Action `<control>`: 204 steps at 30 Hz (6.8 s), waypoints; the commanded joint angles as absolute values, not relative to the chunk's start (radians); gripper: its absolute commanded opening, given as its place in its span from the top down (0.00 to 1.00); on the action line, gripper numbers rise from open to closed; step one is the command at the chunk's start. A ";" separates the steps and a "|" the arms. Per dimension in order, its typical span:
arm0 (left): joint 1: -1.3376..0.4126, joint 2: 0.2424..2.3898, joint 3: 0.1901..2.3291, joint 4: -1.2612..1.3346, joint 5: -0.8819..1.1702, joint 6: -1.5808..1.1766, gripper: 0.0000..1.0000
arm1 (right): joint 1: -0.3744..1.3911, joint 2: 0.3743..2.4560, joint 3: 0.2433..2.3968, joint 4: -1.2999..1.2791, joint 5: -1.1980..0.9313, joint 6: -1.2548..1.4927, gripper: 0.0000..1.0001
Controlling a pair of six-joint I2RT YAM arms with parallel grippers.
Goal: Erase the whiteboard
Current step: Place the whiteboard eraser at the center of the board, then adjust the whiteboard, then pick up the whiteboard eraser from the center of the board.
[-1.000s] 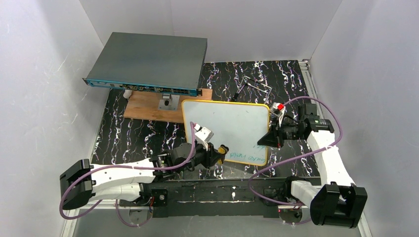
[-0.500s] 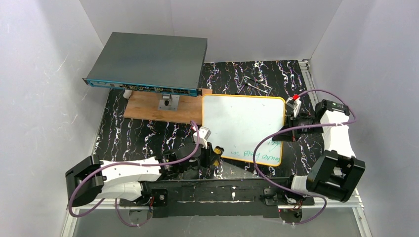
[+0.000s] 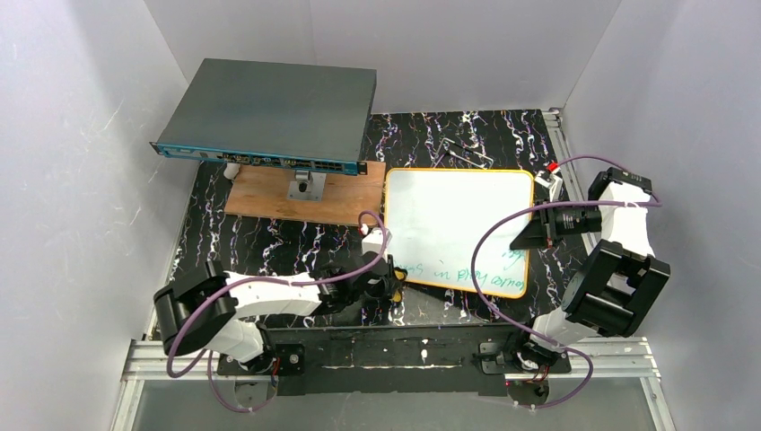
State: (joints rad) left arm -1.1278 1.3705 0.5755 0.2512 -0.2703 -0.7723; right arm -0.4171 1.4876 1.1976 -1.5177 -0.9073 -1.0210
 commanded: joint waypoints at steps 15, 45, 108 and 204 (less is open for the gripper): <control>-1.122 1.388 0.642 0.216 -0.276 -0.798 0.36 | -0.438 1.547 1.358 -1.503 -0.807 -1.133 0.99; -0.587 0.948 0.224 0.674 0.318 -0.773 0.12 | -0.299 1.388 1.321 -1.598 -1.171 -1.080 0.99; -0.383 0.893 0.100 0.989 0.601 -1.034 1.00 | -0.073 1.741 1.411 -1.592 -1.269 -0.990 0.52; -0.377 0.610 0.089 0.513 0.204 -0.705 1.00 | 0.882 1.274 0.804 -0.623 -0.284 -0.583 0.99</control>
State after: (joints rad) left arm -0.3771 0.5579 0.0853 0.5663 0.1051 -0.8551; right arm 0.9874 1.3708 0.7902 -0.4797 -0.1654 -0.4831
